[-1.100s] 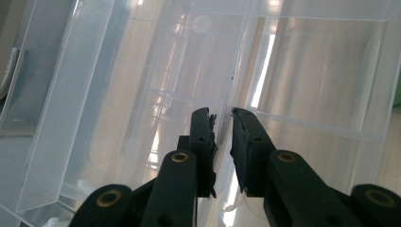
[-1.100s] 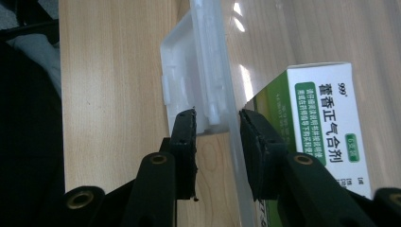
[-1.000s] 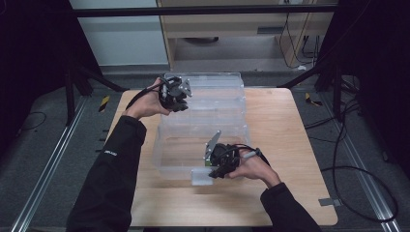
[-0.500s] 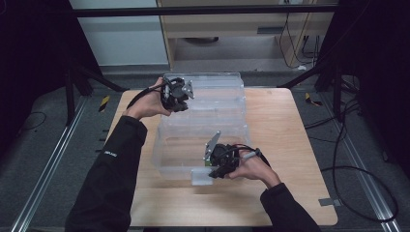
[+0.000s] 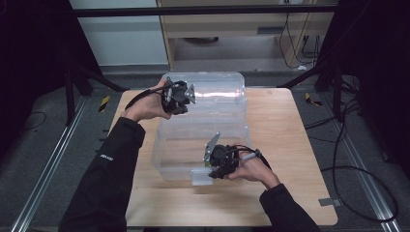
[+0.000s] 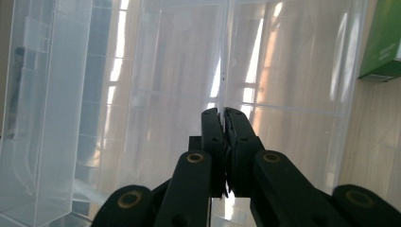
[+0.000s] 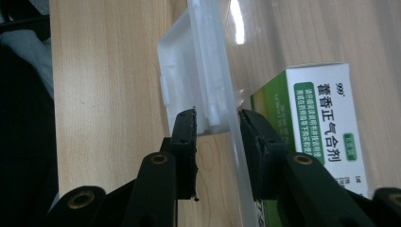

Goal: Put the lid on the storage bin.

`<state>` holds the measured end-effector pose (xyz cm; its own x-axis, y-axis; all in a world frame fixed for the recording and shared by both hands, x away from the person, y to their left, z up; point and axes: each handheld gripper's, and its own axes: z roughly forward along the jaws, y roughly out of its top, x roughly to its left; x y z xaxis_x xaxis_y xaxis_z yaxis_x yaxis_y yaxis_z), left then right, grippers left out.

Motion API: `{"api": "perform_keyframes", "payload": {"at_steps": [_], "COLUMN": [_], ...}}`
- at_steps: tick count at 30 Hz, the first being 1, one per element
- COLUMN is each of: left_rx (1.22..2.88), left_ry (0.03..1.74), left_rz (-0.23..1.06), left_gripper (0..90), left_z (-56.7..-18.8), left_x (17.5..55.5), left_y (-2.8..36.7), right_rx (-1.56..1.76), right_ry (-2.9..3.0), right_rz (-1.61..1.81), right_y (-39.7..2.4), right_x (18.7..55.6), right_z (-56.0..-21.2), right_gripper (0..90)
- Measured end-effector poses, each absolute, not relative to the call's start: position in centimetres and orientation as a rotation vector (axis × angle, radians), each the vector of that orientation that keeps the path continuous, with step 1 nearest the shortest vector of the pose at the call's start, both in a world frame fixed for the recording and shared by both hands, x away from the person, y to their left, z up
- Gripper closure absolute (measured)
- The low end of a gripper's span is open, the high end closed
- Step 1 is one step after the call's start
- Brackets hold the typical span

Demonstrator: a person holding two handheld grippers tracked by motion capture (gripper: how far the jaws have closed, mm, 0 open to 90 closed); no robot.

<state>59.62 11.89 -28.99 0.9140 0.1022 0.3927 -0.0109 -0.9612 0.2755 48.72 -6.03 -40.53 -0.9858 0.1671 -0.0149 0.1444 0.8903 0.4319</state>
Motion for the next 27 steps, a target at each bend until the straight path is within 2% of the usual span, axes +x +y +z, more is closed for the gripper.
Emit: {"api": "perform_keyframes", "payload": {"at_steps": [14,27], "left_rx": [2.774,2.785], "left_ry": [0.087,0.072], "left_rz": [0.603,0.626], "left_gripper": [87.7,87.8], "left_z": [-29.0,-28.9], "left_x": [56.6,55.4], "left_y": [12.7,12.7], "right_rx": [0.218,0.208], "right_ry": [3.009,3.012], "right_rz": [0.688,0.692], "right_y": [-6.2,-6.3], "right_x": [48.6,48.4], "right_z": [-40.5,-40.5], "right_gripper": [67.5,67.3]}}
